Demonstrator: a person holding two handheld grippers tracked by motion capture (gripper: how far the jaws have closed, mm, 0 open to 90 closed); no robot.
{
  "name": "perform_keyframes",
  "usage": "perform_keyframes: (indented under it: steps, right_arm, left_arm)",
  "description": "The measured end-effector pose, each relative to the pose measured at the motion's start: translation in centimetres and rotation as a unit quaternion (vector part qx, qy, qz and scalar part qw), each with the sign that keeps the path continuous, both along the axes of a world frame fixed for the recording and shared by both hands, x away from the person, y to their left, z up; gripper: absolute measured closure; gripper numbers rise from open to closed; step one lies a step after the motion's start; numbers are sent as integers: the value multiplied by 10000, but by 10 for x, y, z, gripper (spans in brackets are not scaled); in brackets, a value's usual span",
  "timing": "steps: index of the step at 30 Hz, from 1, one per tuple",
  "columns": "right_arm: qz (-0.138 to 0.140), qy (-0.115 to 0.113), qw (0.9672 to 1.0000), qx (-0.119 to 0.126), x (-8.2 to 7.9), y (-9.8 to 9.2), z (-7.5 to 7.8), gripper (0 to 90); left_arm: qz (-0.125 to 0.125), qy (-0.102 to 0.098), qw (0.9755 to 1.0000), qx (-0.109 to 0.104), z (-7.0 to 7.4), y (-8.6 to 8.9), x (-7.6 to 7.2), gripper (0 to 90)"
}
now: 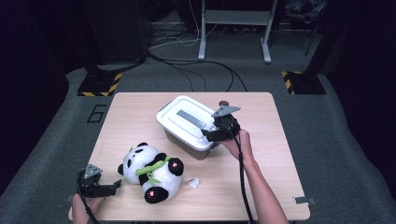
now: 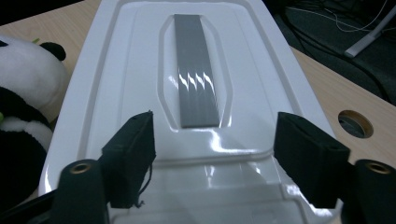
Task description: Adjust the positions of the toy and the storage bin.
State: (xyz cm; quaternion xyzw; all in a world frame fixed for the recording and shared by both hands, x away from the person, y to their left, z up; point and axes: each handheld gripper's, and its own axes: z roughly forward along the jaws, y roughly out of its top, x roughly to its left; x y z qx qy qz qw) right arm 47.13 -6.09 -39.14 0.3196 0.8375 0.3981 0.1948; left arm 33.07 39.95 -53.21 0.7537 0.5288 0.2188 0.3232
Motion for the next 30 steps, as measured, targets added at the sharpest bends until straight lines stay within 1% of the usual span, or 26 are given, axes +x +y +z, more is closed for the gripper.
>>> perform_keyframes:
  steps: [2,3,5,9,10,11,15,16,17,18,19,20,21,22,24,26,28,30]
  right_arm:
    - [72,74,9999,7,8,7,1,368]
    - [47,110,9999,-39,11,10,2,410]
    - [78,119,9999,-20,18,15,3,462]
    - [116,334,9994,0,29,26,2,500]
    - [113,364,9993,-47,31,28,1,495]
    - [104,308,9994,-121,34,32,0,508]
    - [96,284,9994,-170,35,35,1,539]
    - [116,264,9994,-208,34,36,1,574]
    - [179,297,9991,-248,34,37,1,584]
    - [168,289,9992,-223,33,38,0,594]
    - [202,282,9992,-207,34,39,0,622]
    - [229,323,9991,-172,34,38,0,656]
    - [247,349,9990,-114,34,37,-1,659]
    - [244,388,9989,-55,35,36,-2,663]
    - [261,410,9988,29,36,34,-3,666]
    - [216,400,9990,11,34,34,-2,667]
    - [194,360,9992,-11,32,33,-3,667]
    - [145,392,9991,31,30,31,-3,667]
  left_arm:
    - [3,6,10000,-3,0,0,0,0]
    - [2,7,10000,-3,0,0,0,0]
    - [4,6,10000,-5,0,0,0,0]
    - [6,-5,10000,3,0,0,0,0]
    - [5,-5,10000,2,0,0,0,0]
    - [6,-6,10000,3,0,0,0,0]
    - [5,-5,10000,3,0,0,0,0]
    - [5,-4,10000,3,0,0,0,0]
    - [6,-5,10000,2,0,0,0,0]
    - [9,-6,10000,0,0,0,0,0]
    - [13,-20,10000,-3,0,0,0,1]
    - [12,-28,10000,-3,0,0,0,2]
    - [5,1,10000,-9,0,0,0,2]
    - [5,-33,10000,-1,0,0,0,2]
    - [14,-21,10000,0,0,0,0,3]
    - [19,-34,10000,-18,0,0,0,3]
    - [1,-6,10000,2,0,1,0,3]
    - [27,-35,10000,-16,0,0,0,5]
